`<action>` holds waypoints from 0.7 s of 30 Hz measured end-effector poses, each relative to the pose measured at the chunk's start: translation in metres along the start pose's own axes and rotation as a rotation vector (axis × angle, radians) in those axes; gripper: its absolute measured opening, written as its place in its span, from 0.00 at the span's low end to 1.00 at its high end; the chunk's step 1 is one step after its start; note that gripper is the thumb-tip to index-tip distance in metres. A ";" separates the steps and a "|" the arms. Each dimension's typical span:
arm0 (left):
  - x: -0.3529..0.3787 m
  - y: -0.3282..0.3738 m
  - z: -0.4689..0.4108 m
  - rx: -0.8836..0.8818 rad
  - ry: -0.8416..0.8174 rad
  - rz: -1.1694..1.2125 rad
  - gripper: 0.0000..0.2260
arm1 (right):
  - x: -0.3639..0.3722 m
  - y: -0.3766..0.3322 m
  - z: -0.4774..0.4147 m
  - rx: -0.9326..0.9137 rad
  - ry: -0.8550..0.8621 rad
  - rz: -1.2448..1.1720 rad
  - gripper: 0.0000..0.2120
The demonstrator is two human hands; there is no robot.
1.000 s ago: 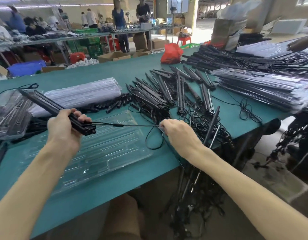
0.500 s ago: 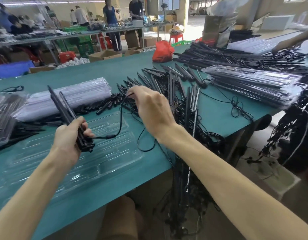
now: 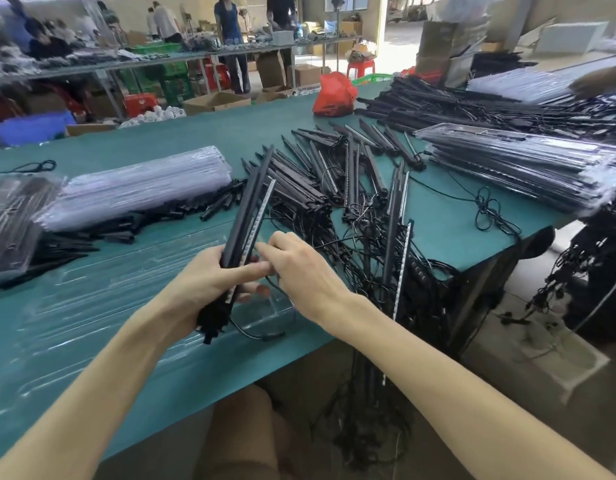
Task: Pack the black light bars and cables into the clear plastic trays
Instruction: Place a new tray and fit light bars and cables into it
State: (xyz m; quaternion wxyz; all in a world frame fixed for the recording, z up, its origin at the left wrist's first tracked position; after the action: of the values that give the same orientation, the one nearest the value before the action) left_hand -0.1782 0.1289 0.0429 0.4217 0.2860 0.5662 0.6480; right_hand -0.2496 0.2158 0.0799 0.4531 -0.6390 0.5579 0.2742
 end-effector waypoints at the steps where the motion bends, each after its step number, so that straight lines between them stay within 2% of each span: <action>1: 0.003 -0.001 0.000 -0.014 -0.017 0.042 0.15 | 0.000 0.002 0.002 -0.005 -0.001 0.009 0.14; 6: 0.008 -0.003 0.001 -0.057 0.007 0.104 0.14 | -0.004 0.002 0.011 -0.022 0.050 0.039 0.13; 10: 0.008 -0.006 0.001 -0.050 0.086 0.057 0.13 | -0.018 0.009 0.020 0.039 0.132 0.041 0.20; 14: 0.000 -0.010 -0.002 -0.054 0.147 0.149 0.13 | -0.032 0.028 0.037 0.144 0.183 0.236 0.26; 18: 0.003 -0.010 -0.008 -0.075 0.099 0.347 0.11 | -0.045 0.057 0.060 0.278 0.212 0.360 0.29; 21: 0.018 -0.010 -0.013 -0.123 0.011 0.382 0.10 | -0.053 0.074 0.070 0.377 0.251 0.269 0.29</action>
State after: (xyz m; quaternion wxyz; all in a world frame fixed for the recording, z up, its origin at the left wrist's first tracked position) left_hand -0.1953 0.1382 0.0289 0.3047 0.3584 0.4634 0.7509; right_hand -0.3221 0.3051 0.0738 0.4508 -0.4925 0.7308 0.1419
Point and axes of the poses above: each hand's wrist, its own z-axis away from the middle knuckle, its own x-axis out of the palm, y = z × x, the point moved 9 cm from there along -z, towards the middle knuckle, and after that the axes turned 3 degrees about -x, right-handed, at the moved point
